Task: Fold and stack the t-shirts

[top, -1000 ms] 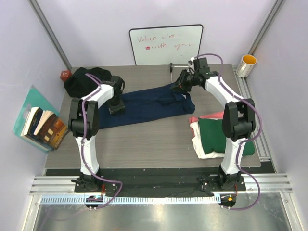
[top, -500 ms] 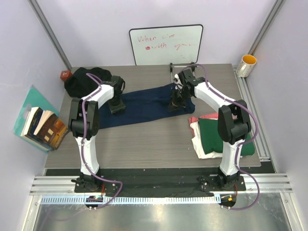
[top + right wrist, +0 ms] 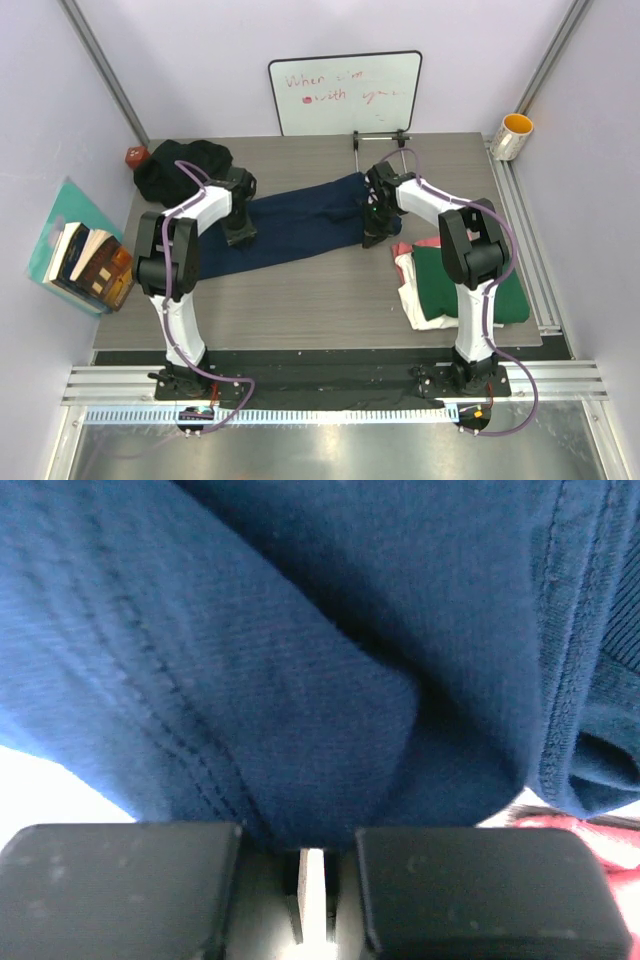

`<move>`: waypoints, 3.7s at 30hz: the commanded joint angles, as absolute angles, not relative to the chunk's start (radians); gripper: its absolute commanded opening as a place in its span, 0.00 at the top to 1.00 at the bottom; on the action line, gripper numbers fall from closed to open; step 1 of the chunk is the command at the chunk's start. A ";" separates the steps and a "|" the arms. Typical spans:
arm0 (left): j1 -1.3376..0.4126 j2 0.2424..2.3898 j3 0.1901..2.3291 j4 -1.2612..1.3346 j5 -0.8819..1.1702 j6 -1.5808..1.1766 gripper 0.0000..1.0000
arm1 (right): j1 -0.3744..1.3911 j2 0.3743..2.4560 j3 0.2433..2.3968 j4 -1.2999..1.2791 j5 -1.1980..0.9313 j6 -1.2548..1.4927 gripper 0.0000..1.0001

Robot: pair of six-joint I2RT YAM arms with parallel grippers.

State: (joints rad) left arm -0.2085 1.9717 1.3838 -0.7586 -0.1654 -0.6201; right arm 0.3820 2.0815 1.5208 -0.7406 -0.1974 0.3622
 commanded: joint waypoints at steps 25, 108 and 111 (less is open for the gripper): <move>-0.209 1.927 1.293 -0.825 -0.123 -0.588 0.74 | 0.387 2.192 1.779 -0.805 -0.135 0.334 0.94; -0.264 1.867 1.123 -1.006 -0.052 -0.485 0.83 | 0.419 2.060 1.841 -0.828 -0.137 0.540 0.40; -0.264 1.864 1.124 -1.008 -0.058 -0.482 0.83 | 0.419 2.066 1.816 -0.808 -0.140 0.560 0.41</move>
State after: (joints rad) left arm -0.2626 1.8408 1.1381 -1.0073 -0.0326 -0.5110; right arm 0.4225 2.1113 1.8404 -0.8501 -0.1223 0.5049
